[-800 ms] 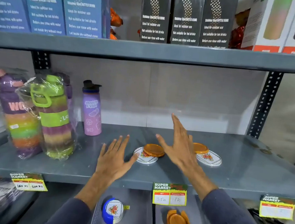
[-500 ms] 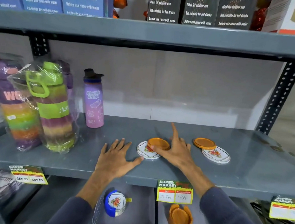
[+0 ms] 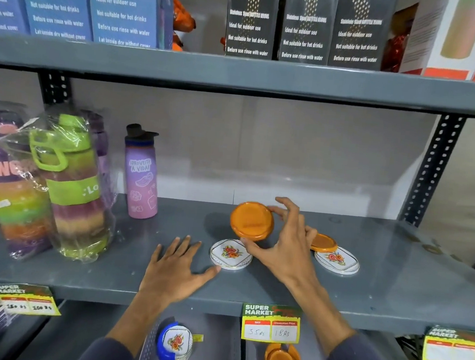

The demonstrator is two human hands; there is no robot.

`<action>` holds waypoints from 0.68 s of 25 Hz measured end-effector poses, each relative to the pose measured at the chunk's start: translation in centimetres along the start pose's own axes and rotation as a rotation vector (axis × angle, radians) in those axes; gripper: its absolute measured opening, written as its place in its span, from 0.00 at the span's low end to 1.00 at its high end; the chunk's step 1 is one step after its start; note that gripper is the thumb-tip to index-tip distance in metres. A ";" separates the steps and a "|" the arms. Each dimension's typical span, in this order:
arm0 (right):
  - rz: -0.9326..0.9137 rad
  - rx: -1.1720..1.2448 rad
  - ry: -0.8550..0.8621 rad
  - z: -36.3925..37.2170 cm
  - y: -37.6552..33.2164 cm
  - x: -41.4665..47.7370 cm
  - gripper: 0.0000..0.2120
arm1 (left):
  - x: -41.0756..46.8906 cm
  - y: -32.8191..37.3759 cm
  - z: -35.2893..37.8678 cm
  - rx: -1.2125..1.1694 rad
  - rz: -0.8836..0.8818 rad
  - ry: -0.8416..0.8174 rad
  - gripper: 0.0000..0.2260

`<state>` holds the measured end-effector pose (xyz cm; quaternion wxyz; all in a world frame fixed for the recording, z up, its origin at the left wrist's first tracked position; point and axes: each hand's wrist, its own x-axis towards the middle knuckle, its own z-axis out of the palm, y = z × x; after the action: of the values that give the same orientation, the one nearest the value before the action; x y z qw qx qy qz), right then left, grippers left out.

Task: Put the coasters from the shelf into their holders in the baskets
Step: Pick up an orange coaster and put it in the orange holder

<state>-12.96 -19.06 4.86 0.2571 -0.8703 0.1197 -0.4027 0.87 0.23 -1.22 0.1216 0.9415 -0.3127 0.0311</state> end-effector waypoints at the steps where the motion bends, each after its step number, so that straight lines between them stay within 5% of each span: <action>1: -0.083 -0.011 0.071 -1.1 -1.1 -0.2 0.47 | 0.0 0.0 0.1 -0.001 0.001 -0.001 0.43; 8: -0.422 0.037 0.432 -8.2 -8.4 -2.9 0.45 | -0.2 0.3 0.0 -0.028 -0.003 0.027 0.49; 17: -0.344 0.049 0.356 -9.1 -7.1 -4.8 0.46 | -0.3 0.3 -0.1 -0.011 -0.007 0.032 0.43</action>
<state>-23.01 -14.27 10.59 0.1807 -0.7867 0.0032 -0.5903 0.44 0.20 -1.11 0.1319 0.9413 -0.3076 0.0442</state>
